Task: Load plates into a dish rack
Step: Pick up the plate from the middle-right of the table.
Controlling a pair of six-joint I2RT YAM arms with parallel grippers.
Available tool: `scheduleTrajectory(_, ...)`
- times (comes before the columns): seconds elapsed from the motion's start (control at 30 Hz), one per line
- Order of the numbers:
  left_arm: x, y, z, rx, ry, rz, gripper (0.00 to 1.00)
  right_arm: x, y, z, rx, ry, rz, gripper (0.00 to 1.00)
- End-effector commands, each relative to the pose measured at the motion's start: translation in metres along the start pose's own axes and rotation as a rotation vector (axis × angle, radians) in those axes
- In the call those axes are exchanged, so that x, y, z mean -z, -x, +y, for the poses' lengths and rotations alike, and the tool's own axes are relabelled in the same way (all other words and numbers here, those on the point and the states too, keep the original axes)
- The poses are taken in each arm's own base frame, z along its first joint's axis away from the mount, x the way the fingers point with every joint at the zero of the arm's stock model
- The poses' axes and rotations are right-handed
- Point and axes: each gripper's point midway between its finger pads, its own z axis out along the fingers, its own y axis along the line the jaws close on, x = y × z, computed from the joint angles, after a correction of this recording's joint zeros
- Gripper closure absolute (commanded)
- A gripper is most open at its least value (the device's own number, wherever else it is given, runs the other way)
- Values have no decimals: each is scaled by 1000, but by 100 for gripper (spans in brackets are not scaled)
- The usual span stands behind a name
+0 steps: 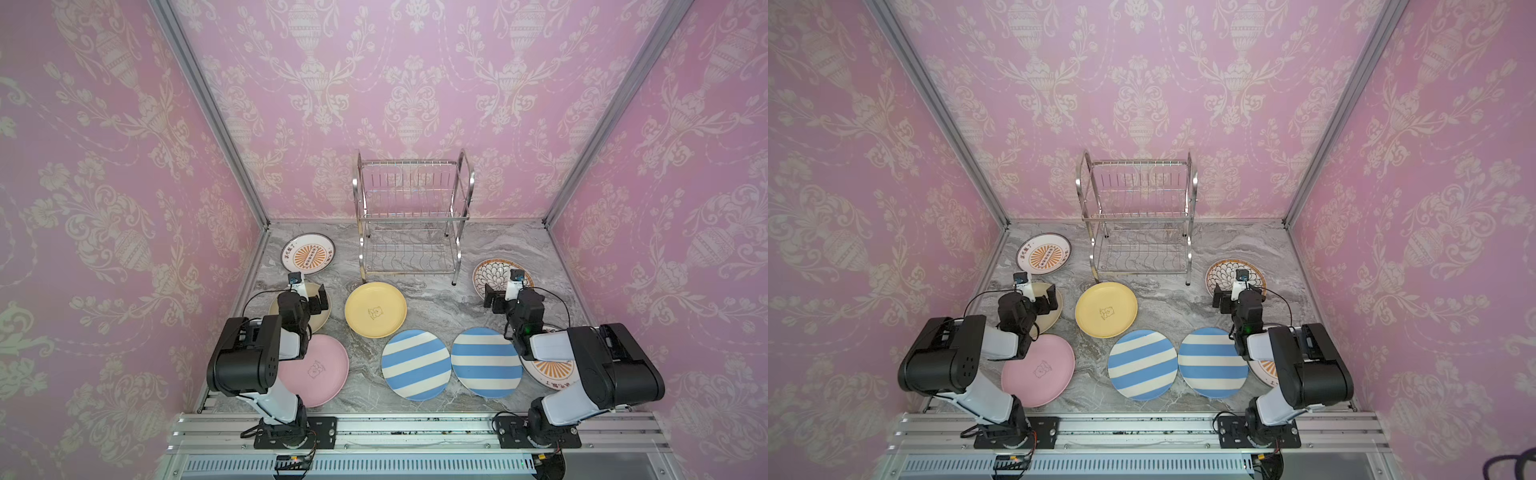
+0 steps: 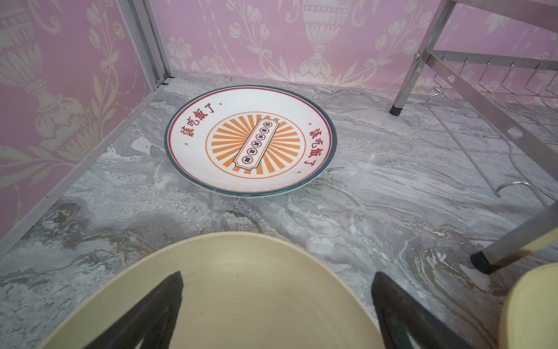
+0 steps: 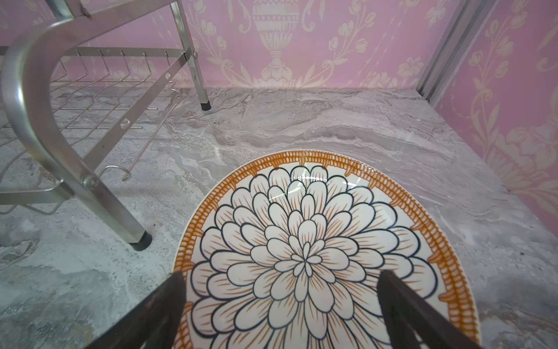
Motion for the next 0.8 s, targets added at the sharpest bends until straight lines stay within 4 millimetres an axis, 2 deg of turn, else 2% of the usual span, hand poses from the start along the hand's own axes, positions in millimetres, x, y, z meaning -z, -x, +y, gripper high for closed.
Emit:
scheduleTrajectory(0.0,-3,2,-3,-20,-15,-1,1,-3,6,0,-8,6,-16,0)
scheduleTrajectory(0.77,-3,2,-5,-23,-27,2,1,-5,6,-2,-25,20,-6,0)
